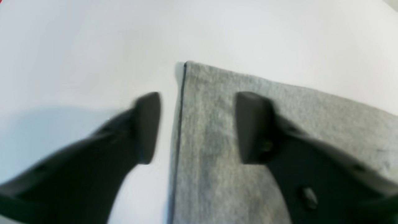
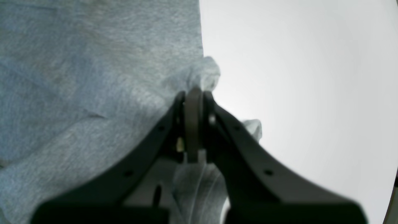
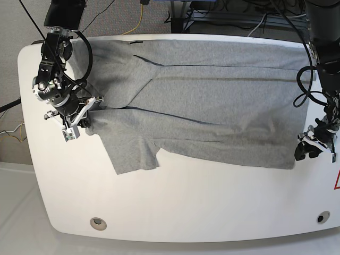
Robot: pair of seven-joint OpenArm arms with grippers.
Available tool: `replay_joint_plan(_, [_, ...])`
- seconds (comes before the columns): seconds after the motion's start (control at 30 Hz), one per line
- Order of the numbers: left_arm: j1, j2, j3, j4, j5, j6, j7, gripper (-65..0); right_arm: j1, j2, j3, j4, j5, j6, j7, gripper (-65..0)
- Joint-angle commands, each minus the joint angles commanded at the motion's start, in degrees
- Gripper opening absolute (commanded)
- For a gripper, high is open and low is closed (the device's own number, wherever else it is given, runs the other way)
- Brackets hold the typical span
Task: Fold the T-shirt properly
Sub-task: 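Open the left gripper and shift it along the side edge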
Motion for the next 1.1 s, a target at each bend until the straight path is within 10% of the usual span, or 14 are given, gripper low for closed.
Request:
replay_joint_plan(0.3, [-0.99,-0.45,0.12,-1.16,0.21,5.19,0.52,-22.8,-0.03,-0.10,0.27,0.04,-0.07,0.11,0.11,-63.8])
replay_joint_plan(0.77, [-0.64,-0.73,0.47,-1.70,-0.01,5.38,1.74,-22.8,0.24,0.03,0.34,0.12,0.08,0.04,0.37,-63.5])
replay_joint_plan(1.1, [-0.71,1.76,2.97,-3.34,0.55,2.93,-0.35,-37.0,0.25,-0.11,0.30,0.26,0.29,0.04,0.58,-63.6])
